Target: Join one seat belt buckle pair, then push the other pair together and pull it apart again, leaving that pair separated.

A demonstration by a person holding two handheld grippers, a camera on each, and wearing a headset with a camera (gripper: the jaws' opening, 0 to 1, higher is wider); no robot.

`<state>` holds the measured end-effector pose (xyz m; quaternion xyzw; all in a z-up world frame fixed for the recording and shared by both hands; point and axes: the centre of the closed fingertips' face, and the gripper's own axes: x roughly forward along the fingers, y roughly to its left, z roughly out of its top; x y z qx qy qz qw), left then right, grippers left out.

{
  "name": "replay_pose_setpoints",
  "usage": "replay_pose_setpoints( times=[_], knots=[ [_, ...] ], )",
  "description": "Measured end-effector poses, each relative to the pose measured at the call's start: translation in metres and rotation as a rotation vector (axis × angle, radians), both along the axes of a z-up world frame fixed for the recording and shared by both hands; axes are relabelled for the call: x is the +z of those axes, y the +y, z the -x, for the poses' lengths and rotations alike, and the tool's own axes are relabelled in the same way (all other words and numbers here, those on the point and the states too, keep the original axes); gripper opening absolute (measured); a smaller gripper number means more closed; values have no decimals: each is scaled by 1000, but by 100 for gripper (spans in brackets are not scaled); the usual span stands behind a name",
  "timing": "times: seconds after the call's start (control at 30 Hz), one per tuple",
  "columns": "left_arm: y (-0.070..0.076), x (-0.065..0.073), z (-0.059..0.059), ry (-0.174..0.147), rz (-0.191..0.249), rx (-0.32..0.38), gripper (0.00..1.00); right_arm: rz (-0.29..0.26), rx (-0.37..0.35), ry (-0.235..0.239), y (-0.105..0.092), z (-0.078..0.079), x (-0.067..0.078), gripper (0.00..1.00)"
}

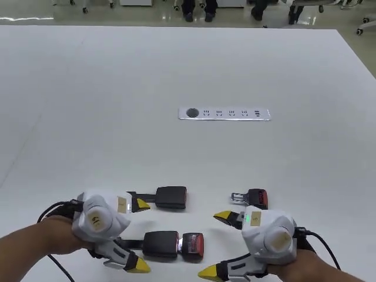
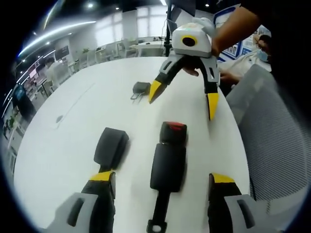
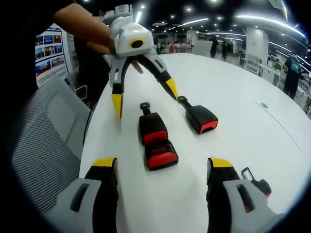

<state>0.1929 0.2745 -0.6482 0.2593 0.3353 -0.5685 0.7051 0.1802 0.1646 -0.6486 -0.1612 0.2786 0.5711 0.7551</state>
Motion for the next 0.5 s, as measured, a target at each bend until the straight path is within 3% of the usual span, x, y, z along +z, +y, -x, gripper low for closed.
replay_pose_setpoints(
  times=[0.17,0.3,0.5],
  knots=[
    [1,13,-10,-27,12,29,81,-7,-27,-11,-15,-10,7,78],
    [7,14,-24,-44,14,35,80,8,-41,-23,-29,-21,9,79],
    [3,26,-42,-69,14,40,80,14,-78,-40,-51,-45,14,79]
  ],
)
